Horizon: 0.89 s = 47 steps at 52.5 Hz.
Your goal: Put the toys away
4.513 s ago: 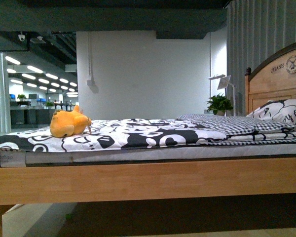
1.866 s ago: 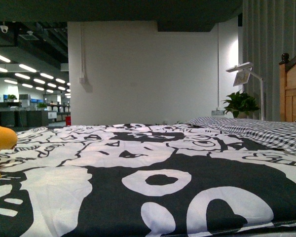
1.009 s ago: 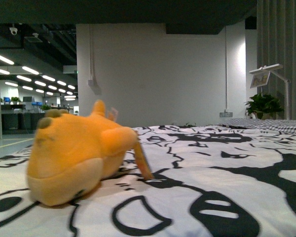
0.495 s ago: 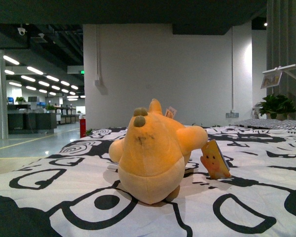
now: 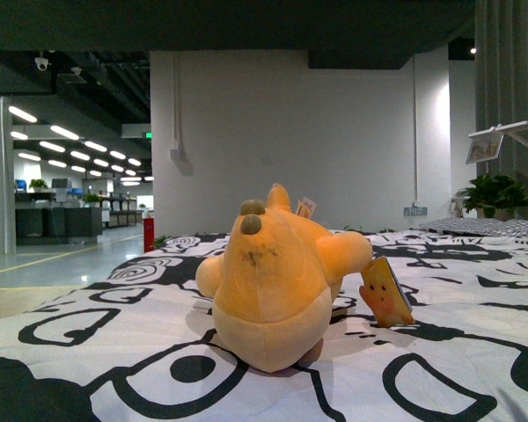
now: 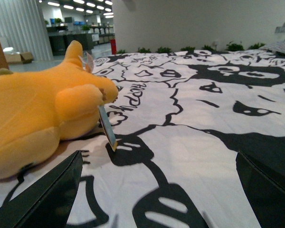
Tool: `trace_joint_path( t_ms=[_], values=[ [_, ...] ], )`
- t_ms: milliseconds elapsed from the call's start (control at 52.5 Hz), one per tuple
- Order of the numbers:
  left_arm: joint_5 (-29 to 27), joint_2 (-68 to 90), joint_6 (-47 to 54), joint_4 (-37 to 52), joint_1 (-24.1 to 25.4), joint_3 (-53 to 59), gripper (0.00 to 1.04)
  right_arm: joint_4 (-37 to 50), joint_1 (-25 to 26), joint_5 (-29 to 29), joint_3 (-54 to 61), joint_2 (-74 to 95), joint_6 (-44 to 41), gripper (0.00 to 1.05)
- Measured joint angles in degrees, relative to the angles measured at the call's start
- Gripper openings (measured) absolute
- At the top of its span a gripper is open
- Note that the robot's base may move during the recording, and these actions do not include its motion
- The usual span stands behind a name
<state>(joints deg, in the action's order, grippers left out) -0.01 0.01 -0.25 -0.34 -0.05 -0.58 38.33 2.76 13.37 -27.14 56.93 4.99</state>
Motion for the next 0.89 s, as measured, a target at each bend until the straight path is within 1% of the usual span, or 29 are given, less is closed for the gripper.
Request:
trace_joint_path(
  t_ms=[95, 133, 152, 228, 324, 457, 647, 895],
  values=[
    [0.0, 0.0, 0.0, 0.0, 0.0, 0.0, 0.98, -2.4, -7.2, -3.8, -10.7, 8.3, -0.8, 0.98],
    [0.0, 0.0, 0.0, 0.0, 0.0, 0.0, 0.98, -3.3, -9.1, -4.9, -13.0, 9.6, -1.4, 0.98],
    [0.0, 0.0, 0.0, 0.0, 0.0, 0.0, 0.98, -4.2, -11.0, -5.4, -15.3, 10.8, -1.9, 0.98],
    [0.0, 0.0, 0.0, 0.0, 0.0, 0.0, 0.98, -6.9, -15.9, -7.2, -20.8, 13.5, -3.4, 0.98],
    [0.0, 0.0, 0.0, 0.0, 0.0, 0.0, 0.98, -10.3, -21.4, -9.4, -26.5, 16.2, -5.3, 0.98],
    [0.0, 0.0, 0.0, 0.0, 0.0, 0.0, 0.98, -14.8, -27.6, -11.3, -32.9, 19.8, -7.2, 0.98],
    [0.0, 0.0, 0.0, 0.0, 0.0, 0.0, 0.98, -19.0, -33.8, -12.7, -39.1, 24.3, -6.2, 0.98],
    [0.0, 0.0, 0.0, 0.0, 0.0, 0.0, 0.98, -22.0, -38.5, -16.2, -43.6, 30.0, -7.1, 0.98]
  ],
)
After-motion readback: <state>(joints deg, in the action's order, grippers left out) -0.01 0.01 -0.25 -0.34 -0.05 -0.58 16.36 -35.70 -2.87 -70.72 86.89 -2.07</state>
